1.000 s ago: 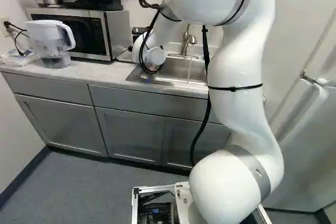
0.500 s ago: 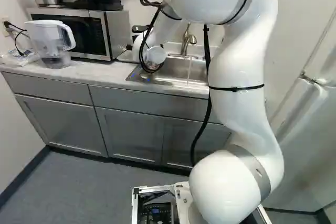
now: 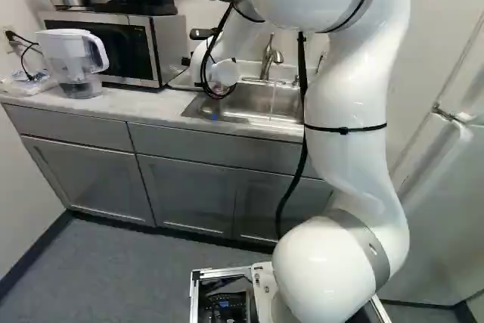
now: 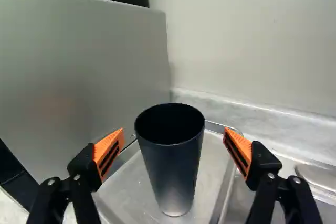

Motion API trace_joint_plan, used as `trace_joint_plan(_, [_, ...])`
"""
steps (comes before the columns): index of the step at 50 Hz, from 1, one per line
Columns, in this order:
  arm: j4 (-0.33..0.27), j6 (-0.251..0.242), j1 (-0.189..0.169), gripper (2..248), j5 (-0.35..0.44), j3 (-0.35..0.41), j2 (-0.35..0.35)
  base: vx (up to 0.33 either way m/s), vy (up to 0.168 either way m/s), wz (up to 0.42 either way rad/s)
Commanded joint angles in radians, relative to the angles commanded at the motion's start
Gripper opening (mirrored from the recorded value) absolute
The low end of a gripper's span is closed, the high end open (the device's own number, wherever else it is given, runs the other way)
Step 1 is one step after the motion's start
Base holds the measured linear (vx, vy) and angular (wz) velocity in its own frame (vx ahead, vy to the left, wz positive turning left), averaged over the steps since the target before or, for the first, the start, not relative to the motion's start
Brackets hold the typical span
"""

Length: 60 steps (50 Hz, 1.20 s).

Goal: Rinse the cup and place it in the tray

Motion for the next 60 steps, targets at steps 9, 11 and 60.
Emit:
trace_joint_plan(9, [0.0,0.0,0.0,247,-0.025,-0.006,0.012,0.0,0.0,0.0])
trace_joint_plan(11, [0.0,0.0,0.0,247,-0.029,-0.007,0.014,0.0,0.0,0.0])
trace_joint_plan(60, [0.0,0.0,-0.003,247,-0.111,-0.044,0.072,0.0,0.0,0.0])
